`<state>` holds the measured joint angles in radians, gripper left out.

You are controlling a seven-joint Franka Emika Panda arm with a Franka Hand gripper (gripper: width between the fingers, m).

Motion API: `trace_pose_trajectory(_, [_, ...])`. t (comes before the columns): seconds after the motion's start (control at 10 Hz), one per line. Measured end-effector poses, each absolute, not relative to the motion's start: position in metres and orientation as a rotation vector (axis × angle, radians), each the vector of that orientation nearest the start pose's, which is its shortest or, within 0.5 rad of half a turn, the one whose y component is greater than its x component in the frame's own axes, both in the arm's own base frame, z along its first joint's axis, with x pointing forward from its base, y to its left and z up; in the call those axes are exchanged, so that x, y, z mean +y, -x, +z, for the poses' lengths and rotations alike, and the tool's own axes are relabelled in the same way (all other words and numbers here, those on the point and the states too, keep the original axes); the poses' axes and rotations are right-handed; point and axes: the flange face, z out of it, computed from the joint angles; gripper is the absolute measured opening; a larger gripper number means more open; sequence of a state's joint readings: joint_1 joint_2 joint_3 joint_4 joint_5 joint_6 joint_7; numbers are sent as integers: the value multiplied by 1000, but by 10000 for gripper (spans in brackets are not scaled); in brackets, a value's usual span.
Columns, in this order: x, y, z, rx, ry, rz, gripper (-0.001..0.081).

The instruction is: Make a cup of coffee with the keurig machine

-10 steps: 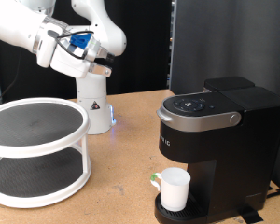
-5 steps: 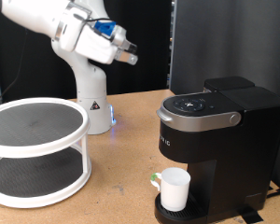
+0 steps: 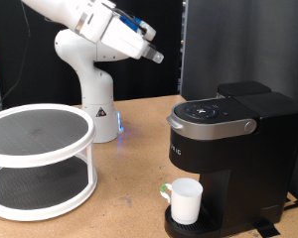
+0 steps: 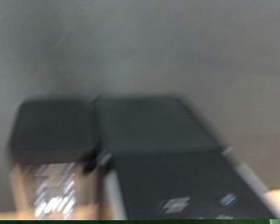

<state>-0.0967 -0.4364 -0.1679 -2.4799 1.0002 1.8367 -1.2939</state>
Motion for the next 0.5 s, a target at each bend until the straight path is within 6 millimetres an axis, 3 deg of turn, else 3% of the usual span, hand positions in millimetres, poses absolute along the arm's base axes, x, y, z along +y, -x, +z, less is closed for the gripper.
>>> trace_pose_trajectory(0.5, [-14, -412, 478, -1016, 2251, -464, 805])
